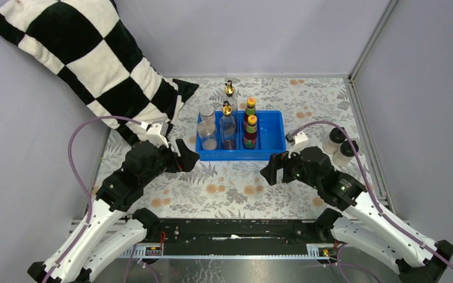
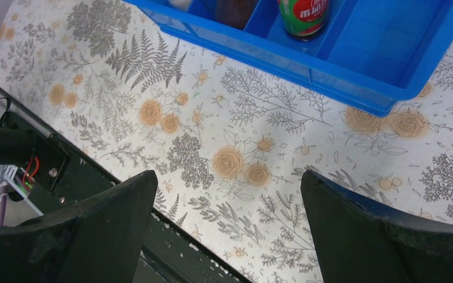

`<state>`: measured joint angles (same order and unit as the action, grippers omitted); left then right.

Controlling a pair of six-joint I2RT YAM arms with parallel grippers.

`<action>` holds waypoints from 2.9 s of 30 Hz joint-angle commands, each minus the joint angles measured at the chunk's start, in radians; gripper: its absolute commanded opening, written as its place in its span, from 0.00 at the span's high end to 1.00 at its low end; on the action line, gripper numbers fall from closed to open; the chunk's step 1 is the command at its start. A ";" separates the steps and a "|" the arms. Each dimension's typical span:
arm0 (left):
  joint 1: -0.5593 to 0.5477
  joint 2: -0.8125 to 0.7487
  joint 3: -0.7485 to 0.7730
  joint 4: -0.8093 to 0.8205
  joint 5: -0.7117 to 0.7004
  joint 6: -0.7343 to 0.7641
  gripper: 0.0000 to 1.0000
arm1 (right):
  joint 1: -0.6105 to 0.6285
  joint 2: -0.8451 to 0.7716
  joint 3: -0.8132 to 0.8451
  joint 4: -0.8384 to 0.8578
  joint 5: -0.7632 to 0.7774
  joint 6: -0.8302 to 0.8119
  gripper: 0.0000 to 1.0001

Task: Organize the condiment bottles
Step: Pick up the bottle from the center of the board.

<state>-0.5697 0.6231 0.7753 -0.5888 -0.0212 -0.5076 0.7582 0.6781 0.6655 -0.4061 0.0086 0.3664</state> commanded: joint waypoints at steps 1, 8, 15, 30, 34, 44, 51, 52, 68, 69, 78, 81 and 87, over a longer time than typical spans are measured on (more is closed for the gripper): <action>-0.005 -0.028 -0.010 0.063 0.017 0.024 0.01 | -0.003 0.080 0.031 0.111 0.087 0.005 0.00; -0.005 -0.043 -0.011 0.064 0.017 0.024 0.01 | -0.044 0.344 0.316 0.043 0.295 -0.115 0.00; -0.005 -0.047 -0.016 0.071 0.050 0.027 0.01 | -0.465 0.424 0.449 0.043 0.144 -0.095 0.00; -0.005 -0.057 -0.014 0.074 0.092 0.033 0.01 | -0.860 0.610 0.433 -0.044 0.282 -0.048 0.00; -0.005 -0.046 -0.014 0.077 0.112 0.040 0.01 | -0.885 0.593 0.361 -0.004 0.317 -0.045 0.00; -0.005 -0.031 -0.019 0.092 0.150 0.053 0.01 | -0.928 0.665 0.305 0.047 0.273 -0.013 0.00; -0.005 -0.028 -0.019 0.096 0.163 0.055 0.01 | -0.944 0.769 0.317 0.093 0.250 0.003 0.00; -0.005 -0.029 -0.019 0.095 0.164 0.056 0.01 | -0.944 0.780 0.317 0.095 0.247 0.004 0.00; -0.005 -0.025 -0.024 0.101 0.158 0.052 0.01 | -0.944 0.754 0.273 0.130 0.206 0.002 0.10; -0.005 -0.026 -0.023 0.101 0.158 0.052 0.01 | -0.943 0.760 0.277 0.130 0.204 0.003 0.12; -0.006 -0.024 -0.024 0.098 0.157 0.053 0.01 | -0.943 0.758 0.274 0.165 0.246 0.004 0.32; -0.005 -0.019 -0.023 0.101 0.159 0.053 0.01 | -0.942 0.756 0.278 0.173 0.254 0.002 0.38; -0.005 -0.019 -0.025 0.102 0.158 0.052 0.01 | -0.933 0.746 0.272 0.197 0.219 0.007 0.53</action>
<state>-0.5697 0.6041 0.7647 -0.5514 0.1276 -0.4755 -0.1825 1.4651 0.9401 -0.2554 0.2417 0.3603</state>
